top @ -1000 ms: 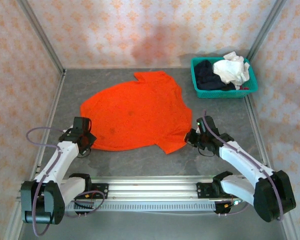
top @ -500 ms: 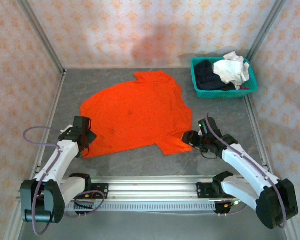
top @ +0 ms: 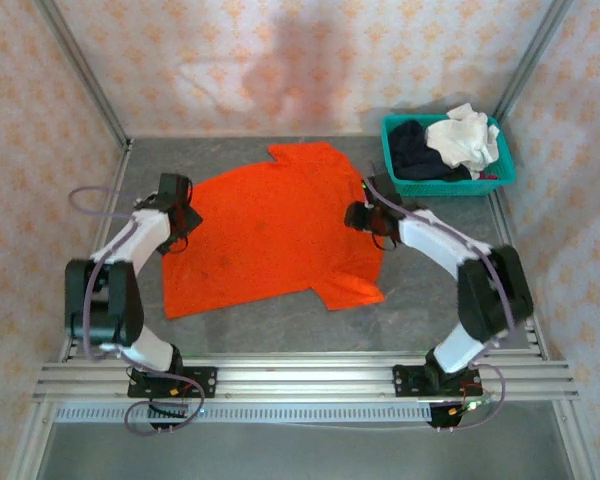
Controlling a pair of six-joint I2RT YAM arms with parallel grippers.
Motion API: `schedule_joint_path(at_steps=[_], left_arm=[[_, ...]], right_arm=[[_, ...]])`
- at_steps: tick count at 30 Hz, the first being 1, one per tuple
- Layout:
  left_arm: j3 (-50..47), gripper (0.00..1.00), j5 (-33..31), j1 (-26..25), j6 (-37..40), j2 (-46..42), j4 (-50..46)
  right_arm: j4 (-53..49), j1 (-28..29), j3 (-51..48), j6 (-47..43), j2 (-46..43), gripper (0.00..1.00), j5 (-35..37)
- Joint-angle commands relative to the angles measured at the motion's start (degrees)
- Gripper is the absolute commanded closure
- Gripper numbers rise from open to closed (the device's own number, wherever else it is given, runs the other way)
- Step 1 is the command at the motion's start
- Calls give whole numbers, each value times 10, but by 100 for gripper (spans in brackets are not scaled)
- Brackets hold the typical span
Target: Fold and stack the t-shirts
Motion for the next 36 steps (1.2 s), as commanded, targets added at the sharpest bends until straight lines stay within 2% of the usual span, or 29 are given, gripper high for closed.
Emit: schedule_joint_path(at_steps=[1, 8, 11, 15, 19, 25, 30, 36], left_arm=[[90, 21, -2, 6, 19, 83, 4], [323, 29, -31, 24, 47, 287, -71], [411, 31, -25, 32, 57, 352, -107], [481, 31, -3, 35, 58, 412, -134], [560, 31, 15, 35, 59, 483, -171], [702, 28, 46, 35, 55, 581, -225], [801, 27, 66, 35, 50, 639, -241], [875, 27, 95, 37, 37, 693, -230]], right_arm=[[41, 1, 89, -27, 86, 57, 26], [37, -12, 240, -3, 252, 64, -11], [36, -19, 275, 12, 294, 67, -18], [25, -36, 303, 45, 333, 70, -18], [9, -45, 301, 61, 346, 71, -16], [-18, -47, 258, 80, 323, 74, 30], [24, -46, 199, 104, 292, 74, 11], [35, -43, 208, 111, 297, 73, -3]])
